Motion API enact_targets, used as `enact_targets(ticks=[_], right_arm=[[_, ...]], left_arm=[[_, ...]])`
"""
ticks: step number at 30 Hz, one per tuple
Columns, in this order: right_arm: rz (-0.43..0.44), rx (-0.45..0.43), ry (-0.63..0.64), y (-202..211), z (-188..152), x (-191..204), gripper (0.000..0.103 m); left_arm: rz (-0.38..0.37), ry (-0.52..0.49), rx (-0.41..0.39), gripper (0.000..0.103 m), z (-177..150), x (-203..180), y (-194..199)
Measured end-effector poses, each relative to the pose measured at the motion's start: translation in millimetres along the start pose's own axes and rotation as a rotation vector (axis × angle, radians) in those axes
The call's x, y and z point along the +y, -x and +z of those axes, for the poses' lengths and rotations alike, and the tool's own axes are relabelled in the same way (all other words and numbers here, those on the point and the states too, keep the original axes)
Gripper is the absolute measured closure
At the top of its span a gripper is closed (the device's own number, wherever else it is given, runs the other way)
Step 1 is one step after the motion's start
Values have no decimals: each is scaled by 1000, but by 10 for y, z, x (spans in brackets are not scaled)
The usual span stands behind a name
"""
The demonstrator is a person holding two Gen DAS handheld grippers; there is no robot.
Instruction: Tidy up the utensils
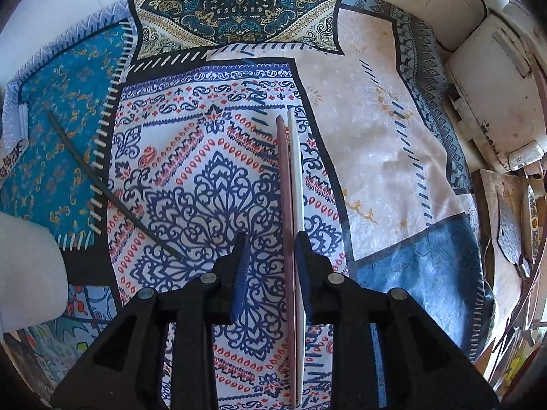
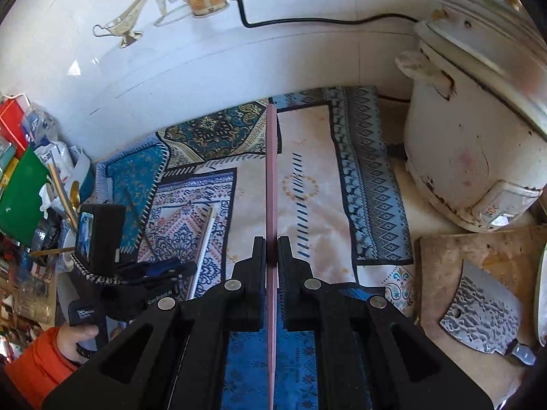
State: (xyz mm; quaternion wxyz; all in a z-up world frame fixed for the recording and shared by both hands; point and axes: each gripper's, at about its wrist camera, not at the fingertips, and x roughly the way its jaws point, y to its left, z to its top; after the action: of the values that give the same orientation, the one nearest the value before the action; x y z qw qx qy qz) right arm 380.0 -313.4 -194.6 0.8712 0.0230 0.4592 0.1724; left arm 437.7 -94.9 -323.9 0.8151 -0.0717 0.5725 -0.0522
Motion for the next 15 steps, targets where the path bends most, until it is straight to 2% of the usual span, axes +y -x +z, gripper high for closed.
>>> enact_targets(ticks=[6, 8, 15], right_arm=[[16, -7, -11, 32, 21, -22, 97], [19, -13, -8, 39, 22, -14, 97], [22, -18, -11, 66, 8, -16, 97]], left_arm=[[16, 29, -3, 78, 170, 53, -94], [43, 30, 1, 87, 214, 78, -151], [137, -75, -25, 93, 303, -115, -172]])
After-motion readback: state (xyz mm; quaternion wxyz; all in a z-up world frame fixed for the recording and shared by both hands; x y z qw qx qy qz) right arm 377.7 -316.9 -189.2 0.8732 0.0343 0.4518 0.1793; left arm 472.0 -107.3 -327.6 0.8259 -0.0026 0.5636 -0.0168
